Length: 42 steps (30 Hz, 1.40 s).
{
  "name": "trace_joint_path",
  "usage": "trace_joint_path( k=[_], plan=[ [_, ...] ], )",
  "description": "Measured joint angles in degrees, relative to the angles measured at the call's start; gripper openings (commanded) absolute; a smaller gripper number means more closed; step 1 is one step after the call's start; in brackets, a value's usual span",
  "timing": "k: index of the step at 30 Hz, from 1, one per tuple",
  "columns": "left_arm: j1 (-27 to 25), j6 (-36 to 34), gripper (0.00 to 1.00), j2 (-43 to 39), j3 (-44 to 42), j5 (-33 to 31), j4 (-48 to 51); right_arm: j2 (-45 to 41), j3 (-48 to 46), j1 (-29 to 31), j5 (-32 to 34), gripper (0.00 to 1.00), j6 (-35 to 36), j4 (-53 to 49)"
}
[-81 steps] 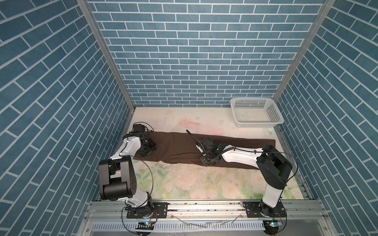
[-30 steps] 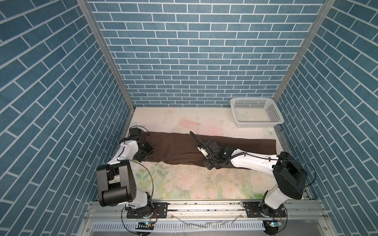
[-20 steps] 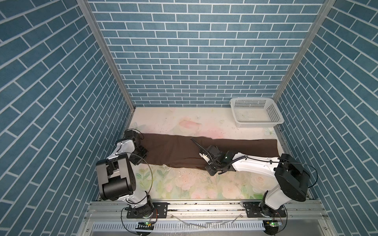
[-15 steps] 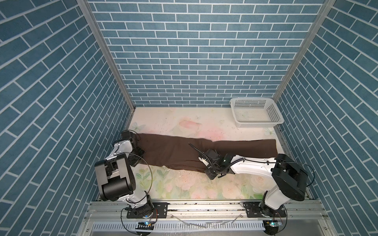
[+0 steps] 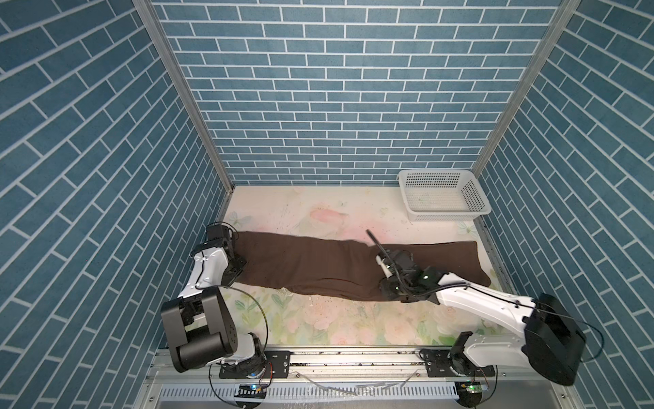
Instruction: Fold and stack the trousers
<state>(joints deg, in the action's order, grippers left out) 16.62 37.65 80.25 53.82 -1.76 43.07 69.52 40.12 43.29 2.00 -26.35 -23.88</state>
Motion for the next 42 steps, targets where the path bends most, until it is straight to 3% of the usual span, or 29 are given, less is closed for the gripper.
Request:
trace_joint_path(
  k=[4, 8, 13, 19, 26, 30, 37, 42],
  plan=[
    [-5.44, 0.61, 0.07, 2.84, 4.28, 0.11, -1.81, -6.67, -1.03, -13.53, 0.15, 0.4, -3.67, -5.64],
    [-7.56, 1.38, 0.06, 10.58, 7.32, 0.96, -4.94, -7.17, -2.36, -25.22, -4.13, 0.38, -5.81, -9.31],
    [-7.76, 2.32, 0.06, 19.08, 7.72, 1.86, -7.08, -2.78, -3.98, -32.65, -9.49, 0.36, -6.93, -11.41],
    [-5.81, 2.89, 0.04, 22.77, 10.25, 2.84, -7.32, 3.06, -3.85, -35.47, -13.38, 0.34, -6.84, -11.06],
    [4.42, 3.1, 0.04, 22.86, 9.99, 2.67, -8.35, 11.28, 0.59, -36.13, -15.1, 0.34, -6.82, -10.34],
    [7.37, 3.13, 0.04, 22.62, 10.01, -0.31, -7.39, 15.54, 3.98, -36.35, -17.03, 0.34, -6.34, -9.38],
    [6.47, 3.69, 0.04, 22.36, 9.99, -3.89, -5.77, 17.46, 6.14, -36.59, -17.66, 0.34, -4.24, -7.72],
    [1.33, 4.17, 0.04, 20.35, 11.41, -6.05, -2.8, 11.3, 6.1, -37.07, -14.97, 0.37, -3.19, -8.35]
  ],
)
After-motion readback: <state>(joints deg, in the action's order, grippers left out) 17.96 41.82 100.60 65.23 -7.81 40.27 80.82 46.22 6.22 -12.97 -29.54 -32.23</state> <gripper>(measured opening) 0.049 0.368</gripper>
